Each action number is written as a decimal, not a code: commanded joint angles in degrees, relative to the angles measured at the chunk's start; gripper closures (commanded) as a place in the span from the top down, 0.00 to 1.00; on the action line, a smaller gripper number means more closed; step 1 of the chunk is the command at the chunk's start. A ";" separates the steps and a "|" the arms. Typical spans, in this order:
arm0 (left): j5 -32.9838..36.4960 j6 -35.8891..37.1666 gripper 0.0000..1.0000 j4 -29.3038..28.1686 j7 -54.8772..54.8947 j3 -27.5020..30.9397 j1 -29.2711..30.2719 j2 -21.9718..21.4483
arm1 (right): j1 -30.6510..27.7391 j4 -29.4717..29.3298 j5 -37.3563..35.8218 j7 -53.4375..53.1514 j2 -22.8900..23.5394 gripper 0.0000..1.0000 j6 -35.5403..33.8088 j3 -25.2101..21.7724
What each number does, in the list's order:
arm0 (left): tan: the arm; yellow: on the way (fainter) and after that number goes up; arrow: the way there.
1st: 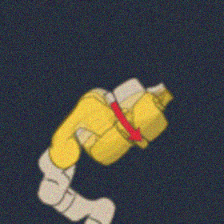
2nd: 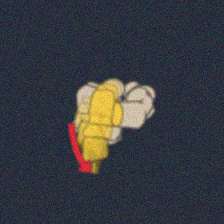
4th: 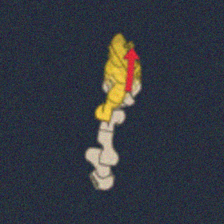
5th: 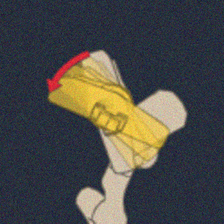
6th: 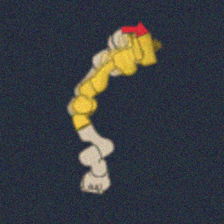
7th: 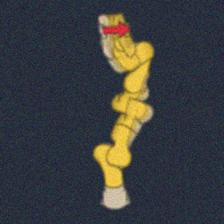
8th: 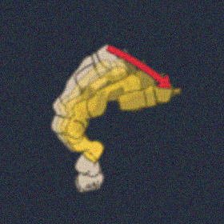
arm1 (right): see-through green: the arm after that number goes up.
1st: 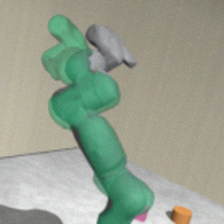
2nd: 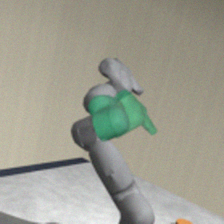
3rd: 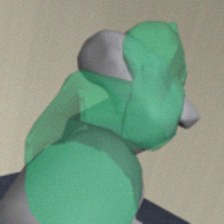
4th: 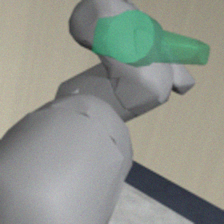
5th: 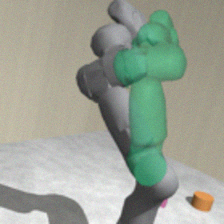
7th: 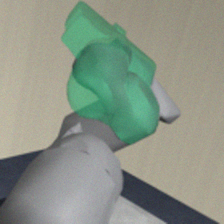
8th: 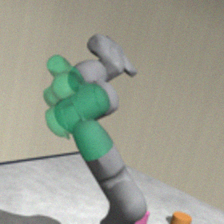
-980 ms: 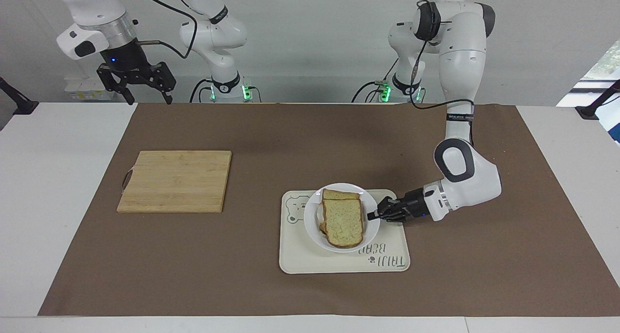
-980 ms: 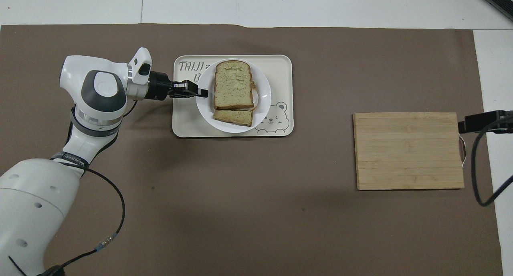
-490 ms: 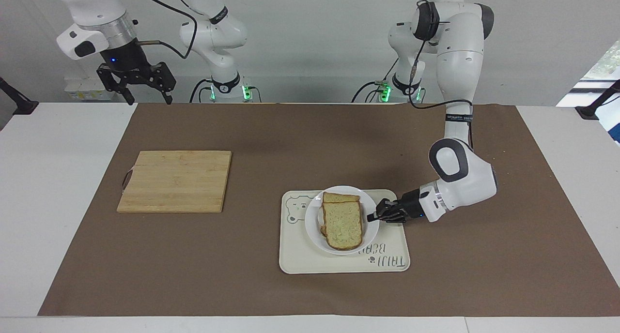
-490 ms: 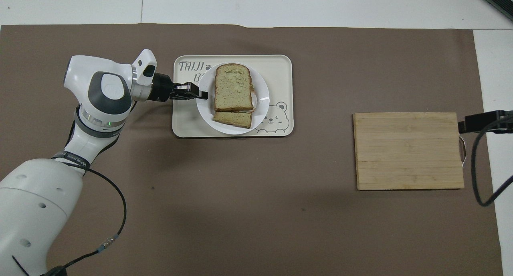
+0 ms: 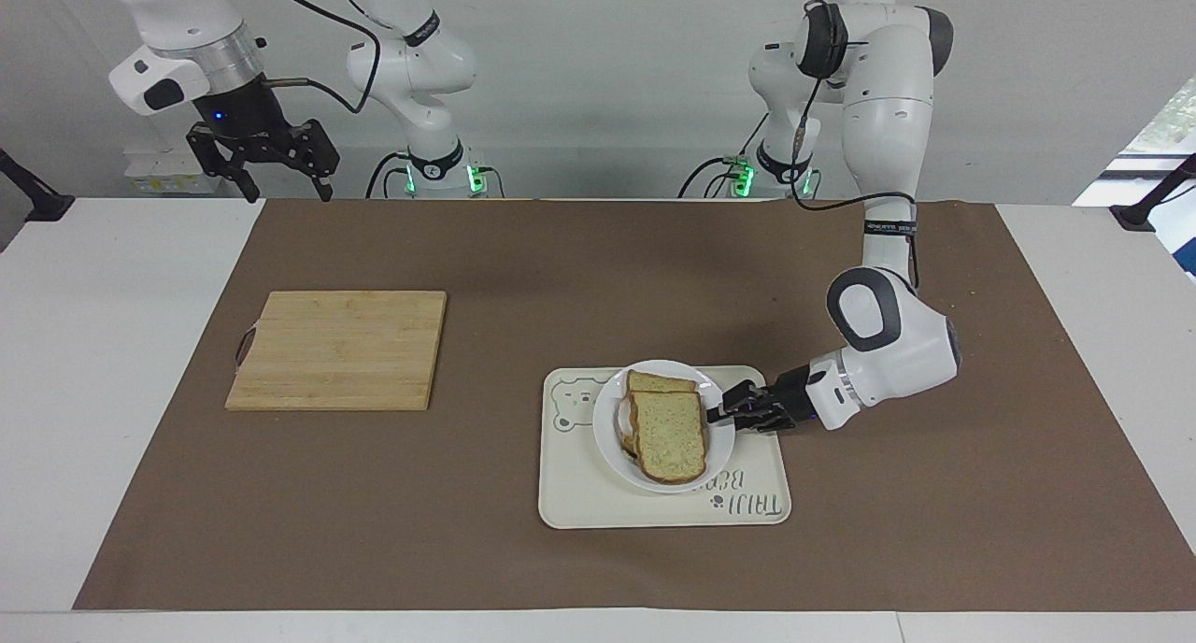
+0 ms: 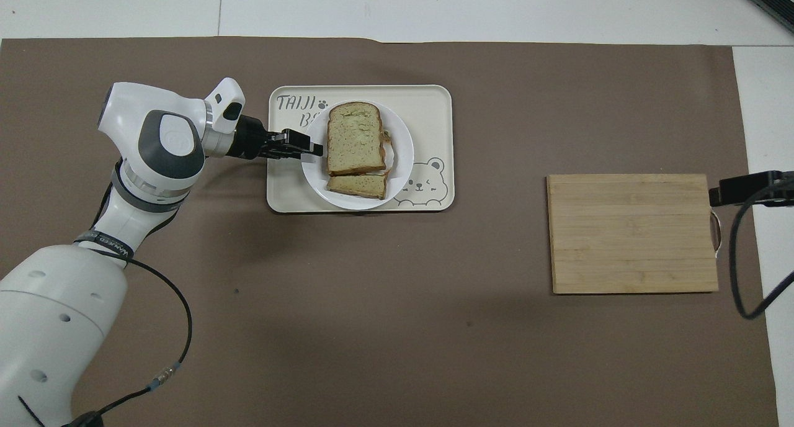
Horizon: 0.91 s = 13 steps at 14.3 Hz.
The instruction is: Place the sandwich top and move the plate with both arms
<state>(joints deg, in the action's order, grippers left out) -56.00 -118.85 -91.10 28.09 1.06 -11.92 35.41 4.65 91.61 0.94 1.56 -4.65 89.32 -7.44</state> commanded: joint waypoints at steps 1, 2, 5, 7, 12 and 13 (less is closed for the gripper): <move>3.52 -2.34 1.00 -0.04 -1.20 0.52 -0.48 -1.83 | -0.78 1.02 1.09 0.55 -1.15 1.00 -0.46 0.50; 6.06 -2.26 1.00 -0.05 -1.28 0.96 -0.39 -2.88 | -0.78 1.02 1.09 0.55 -1.15 1.00 -0.46 0.50; 18.33 -2.17 1.00 0.04 -3.29 3.15 -0.39 -8.05 | -0.78 1.02 1.09 0.55 -1.15 1.00 -0.37 0.50; 29.67 -1.38 1.00 0.30 -4.88 3.60 0.14 -11.75 | -0.78 1.02 1.09 0.72 -1.15 1.00 0.06 0.50; 42.80 6.85 1.00 3.10 -5.33 6.85 0.49 -19.14 | -0.61 1.37 -0.14 1.08 -1.33 1.00 1.03 0.58; 44.82 10.88 1.00 4.77 -5.33 6.94 0.49 -20.02 | -0.61 1.46 -0.23 1.25 -1.33 1.00 1.99 0.58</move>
<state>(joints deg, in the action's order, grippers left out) -15.10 -113.81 -88.53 23.25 7.56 -11.44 17.66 4.66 91.61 0.84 1.56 -4.68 89.65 -7.36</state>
